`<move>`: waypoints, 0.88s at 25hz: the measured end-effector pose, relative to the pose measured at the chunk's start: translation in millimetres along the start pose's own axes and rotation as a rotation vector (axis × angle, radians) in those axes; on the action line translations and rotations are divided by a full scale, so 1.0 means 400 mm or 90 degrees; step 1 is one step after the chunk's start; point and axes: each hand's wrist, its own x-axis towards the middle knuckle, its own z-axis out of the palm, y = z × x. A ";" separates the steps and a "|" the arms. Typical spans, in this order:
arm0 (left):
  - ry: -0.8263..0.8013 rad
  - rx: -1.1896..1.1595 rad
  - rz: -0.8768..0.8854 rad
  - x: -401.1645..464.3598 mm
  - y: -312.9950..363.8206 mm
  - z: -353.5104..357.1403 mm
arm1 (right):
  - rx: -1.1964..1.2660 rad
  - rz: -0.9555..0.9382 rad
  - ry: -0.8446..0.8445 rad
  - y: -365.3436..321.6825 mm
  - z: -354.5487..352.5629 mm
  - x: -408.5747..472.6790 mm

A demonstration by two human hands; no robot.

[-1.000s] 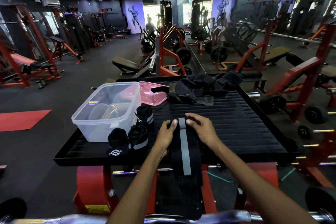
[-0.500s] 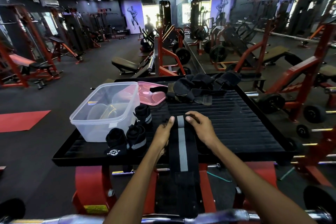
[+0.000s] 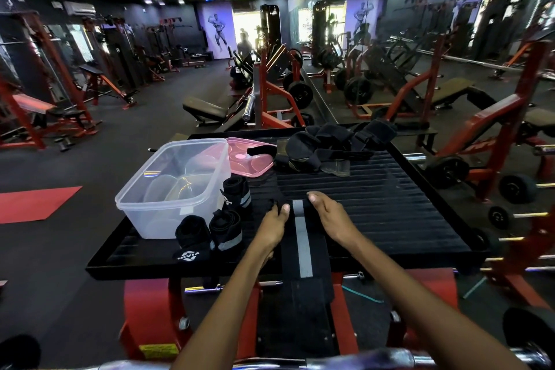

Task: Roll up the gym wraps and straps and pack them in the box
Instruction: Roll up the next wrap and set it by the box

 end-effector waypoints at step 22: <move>0.048 -0.250 -0.069 0.001 -0.004 -0.005 | 0.156 -0.018 0.051 0.012 0.000 0.011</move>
